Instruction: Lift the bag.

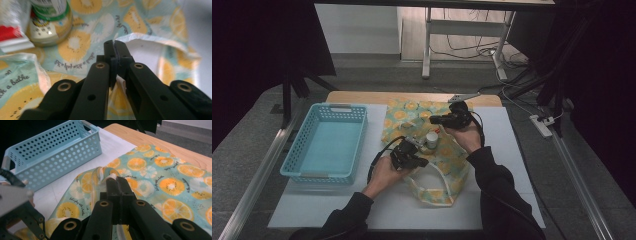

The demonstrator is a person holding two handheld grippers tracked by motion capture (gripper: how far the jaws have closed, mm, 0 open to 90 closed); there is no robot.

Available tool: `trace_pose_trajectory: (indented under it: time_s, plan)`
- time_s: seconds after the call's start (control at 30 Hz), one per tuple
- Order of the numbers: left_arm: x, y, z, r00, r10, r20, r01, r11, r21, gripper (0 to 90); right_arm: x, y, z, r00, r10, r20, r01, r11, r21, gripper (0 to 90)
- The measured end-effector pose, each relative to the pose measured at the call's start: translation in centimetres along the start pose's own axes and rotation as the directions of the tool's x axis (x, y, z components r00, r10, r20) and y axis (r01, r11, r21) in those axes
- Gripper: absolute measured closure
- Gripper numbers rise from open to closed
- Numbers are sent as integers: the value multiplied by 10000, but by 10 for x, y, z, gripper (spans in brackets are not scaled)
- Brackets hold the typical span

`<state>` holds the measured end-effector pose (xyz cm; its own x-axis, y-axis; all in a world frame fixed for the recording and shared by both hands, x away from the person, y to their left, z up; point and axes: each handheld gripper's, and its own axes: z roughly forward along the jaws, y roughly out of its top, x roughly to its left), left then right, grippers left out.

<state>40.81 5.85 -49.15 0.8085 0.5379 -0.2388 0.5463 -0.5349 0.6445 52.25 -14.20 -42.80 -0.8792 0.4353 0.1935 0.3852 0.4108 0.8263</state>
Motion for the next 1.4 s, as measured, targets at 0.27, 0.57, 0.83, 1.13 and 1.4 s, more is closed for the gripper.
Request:
trace_pose_trajectory:
  time_s: [0.27,0.57,0.83,1.13,1.4]
  plan:
    - [5,9,-24,9998,-150,-116,144,9985,-536,900,9,11,-8,9997,-244,-15,244,9997,15,900]
    - [10,23,-54,9997,-224,-126,206,9920,-1244,900,15,20,-14,9989,-462,-27,462,9989,28,900]
    - [15,40,-77,9994,-198,-277,148,9853,-1702,900,21,29,-21,9978,-657,-18,657,9978,40,900]
    - [20,63,-96,9994,-218,-284,157,9795,-2007,900,29,40,-34,9960,-890,32,890,9960,28,900]
    - [20,83,-116,9995,-164,-253,95,9679,-2511,900,36,53,-47,9944,-1052,-15,1052,9943,-162,900]
